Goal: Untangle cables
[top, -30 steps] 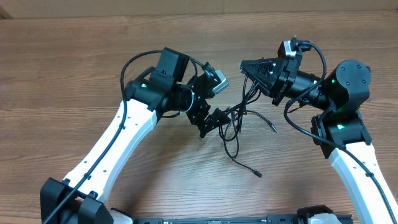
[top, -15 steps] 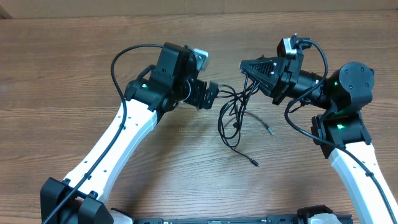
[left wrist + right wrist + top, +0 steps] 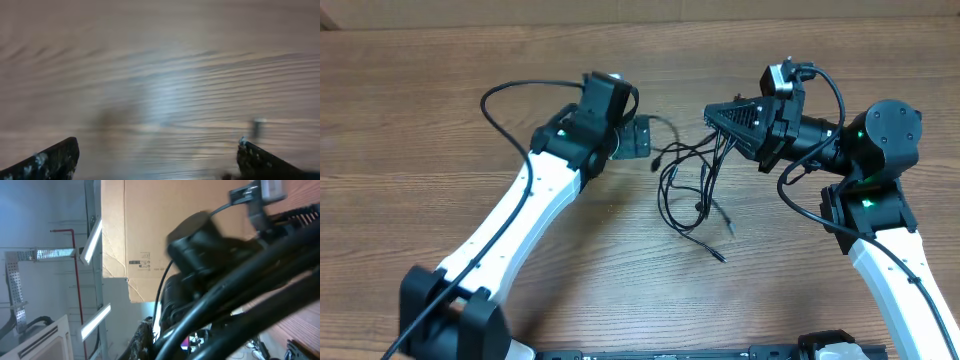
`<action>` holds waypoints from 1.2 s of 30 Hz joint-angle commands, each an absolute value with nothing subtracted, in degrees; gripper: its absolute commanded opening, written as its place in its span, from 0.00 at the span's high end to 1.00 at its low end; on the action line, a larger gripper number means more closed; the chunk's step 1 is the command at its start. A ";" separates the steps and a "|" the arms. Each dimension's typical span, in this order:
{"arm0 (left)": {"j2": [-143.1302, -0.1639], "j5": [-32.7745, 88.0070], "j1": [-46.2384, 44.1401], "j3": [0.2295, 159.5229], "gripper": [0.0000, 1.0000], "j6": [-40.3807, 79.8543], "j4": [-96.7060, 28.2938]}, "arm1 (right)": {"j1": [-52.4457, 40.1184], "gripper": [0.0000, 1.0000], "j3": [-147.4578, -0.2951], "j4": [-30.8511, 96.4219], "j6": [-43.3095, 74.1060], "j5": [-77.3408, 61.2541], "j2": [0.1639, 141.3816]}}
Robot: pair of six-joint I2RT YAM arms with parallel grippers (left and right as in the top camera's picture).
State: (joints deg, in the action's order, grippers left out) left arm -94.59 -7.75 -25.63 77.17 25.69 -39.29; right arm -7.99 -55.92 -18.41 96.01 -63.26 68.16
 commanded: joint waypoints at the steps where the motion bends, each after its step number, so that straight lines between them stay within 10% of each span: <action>1: -99.96 -14.26 -24.53 77.41 0.00 30.68 -40.99 | -8.29 0.96 -57.82 -19.05 96.05 -64.60 67.79; 36: -106.61 -0.73 5.56 77.41 0.01 38.74 -52.73 | -8.19 0.96 -57.82 -19.05 95.96 -64.36 67.79</action>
State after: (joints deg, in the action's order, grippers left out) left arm -106.19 -2.85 4.47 77.19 37.80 -52.60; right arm -8.03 -55.92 -18.41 96.01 -64.55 68.16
